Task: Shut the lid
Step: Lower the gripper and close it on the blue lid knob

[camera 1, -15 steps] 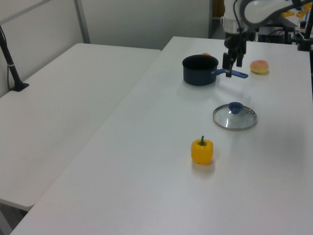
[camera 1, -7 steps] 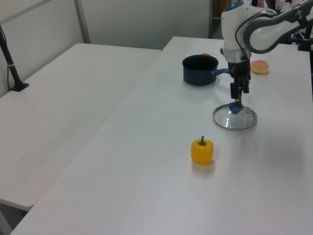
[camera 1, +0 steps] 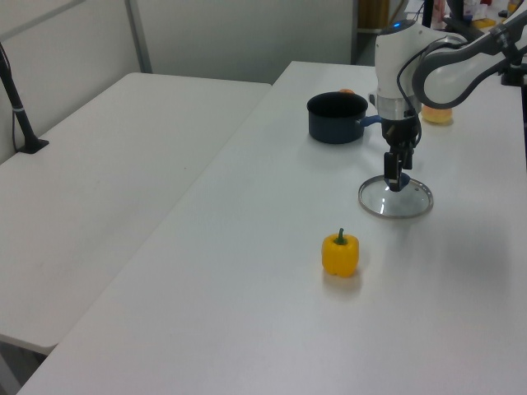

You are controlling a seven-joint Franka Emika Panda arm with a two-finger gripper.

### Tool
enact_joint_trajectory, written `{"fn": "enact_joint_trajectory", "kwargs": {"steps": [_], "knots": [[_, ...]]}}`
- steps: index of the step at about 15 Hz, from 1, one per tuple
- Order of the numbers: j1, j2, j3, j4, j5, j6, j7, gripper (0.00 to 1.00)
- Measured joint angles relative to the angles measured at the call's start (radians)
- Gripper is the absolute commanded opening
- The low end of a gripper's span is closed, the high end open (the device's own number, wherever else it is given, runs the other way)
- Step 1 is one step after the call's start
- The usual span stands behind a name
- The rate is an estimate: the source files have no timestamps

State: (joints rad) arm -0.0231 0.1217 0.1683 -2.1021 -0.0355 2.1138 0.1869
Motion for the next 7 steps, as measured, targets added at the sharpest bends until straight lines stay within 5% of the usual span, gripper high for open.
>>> {"fn": "enact_joint_trajectory", "kwargs": {"steps": [4,7], "knots": [[-0.003,0.022,0.0,-0.002,0.0,0.052,0.0,0.95],[-0.008,0.026,0.0,-0.002,-0.001,0.054,0.0,0.7]]}}
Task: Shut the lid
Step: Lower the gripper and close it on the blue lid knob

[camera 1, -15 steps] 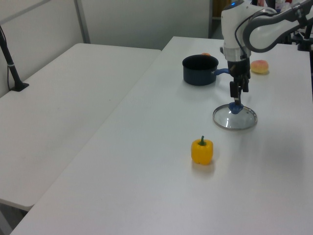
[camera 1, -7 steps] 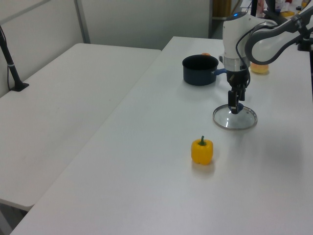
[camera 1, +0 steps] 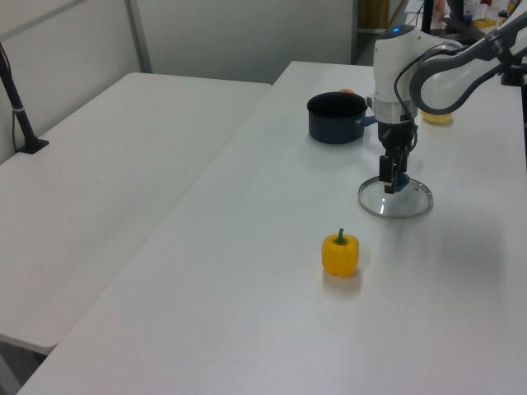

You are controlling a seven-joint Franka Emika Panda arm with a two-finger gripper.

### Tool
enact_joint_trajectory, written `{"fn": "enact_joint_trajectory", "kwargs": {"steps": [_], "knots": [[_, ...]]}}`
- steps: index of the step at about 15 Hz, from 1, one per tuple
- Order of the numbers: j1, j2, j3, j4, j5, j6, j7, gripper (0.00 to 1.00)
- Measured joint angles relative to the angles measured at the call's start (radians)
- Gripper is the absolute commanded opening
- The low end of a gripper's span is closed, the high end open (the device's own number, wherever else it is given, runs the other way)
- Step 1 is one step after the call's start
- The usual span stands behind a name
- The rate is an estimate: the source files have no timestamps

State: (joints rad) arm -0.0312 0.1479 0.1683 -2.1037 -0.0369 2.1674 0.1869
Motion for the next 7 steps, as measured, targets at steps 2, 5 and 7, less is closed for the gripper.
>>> {"fn": "enact_joint_trajectory", "kwargs": {"steps": [2,5,7], "knots": [[-0.008,0.0,0.0,0.0,-0.001,0.0,0.0,0.68],[-0.012,0.0,0.0,0.002,-0.001,0.0,0.0,0.67],[-0.012,0.0,0.0,0.002,-0.001,0.0,0.0,0.68]]}}
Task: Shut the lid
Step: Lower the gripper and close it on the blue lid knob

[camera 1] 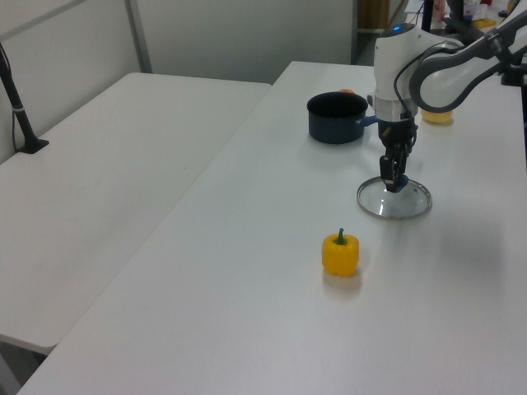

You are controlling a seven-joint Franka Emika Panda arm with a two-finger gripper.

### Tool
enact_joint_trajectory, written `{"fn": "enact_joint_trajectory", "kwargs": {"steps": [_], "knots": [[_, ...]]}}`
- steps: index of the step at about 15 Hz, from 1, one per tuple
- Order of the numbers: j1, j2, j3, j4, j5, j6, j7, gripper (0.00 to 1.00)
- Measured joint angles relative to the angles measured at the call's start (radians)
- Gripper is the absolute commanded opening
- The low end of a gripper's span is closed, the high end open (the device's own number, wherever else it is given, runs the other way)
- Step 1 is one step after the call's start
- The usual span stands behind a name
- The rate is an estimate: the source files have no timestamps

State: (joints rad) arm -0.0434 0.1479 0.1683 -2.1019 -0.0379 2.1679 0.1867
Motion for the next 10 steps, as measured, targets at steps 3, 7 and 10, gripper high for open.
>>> {"fn": "enact_joint_trajectory", "kwargs": {"steps": [3,7,10], "knots": [[0.0,0.0,0.0,0.0,0.0,0.0,0.0,0.68],[0.0,-0.001,0.0,0.002,0.0,0.0,0.0,0.7],[0.0,-0.002,0.0,0.003,-0.004,0.0,0.0,0.81]]}}
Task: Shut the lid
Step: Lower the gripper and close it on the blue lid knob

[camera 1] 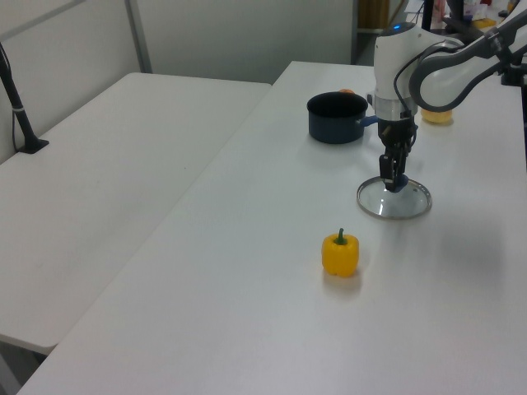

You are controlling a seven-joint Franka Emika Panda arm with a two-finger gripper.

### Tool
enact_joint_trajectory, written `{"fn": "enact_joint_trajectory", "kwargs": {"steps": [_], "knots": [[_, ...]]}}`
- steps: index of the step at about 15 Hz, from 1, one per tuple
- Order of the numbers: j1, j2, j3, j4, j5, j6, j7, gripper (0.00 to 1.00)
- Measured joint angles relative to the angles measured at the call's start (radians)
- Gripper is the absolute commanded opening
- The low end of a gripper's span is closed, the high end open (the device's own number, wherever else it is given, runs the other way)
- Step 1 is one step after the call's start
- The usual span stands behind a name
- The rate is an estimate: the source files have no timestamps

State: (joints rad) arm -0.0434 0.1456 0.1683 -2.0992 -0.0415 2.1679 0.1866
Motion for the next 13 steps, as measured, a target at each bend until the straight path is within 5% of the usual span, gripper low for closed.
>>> {"fn": "enact_joint_trajectory", "kwargs": {"steps": [5,13], "knots": [[0.0,0.0,0.0,0.0,-0.025,0.0,0.0,0.82],[0.0,0.0,0.0,-0.001,-0.028,0.0,0.0,0.24]]}}
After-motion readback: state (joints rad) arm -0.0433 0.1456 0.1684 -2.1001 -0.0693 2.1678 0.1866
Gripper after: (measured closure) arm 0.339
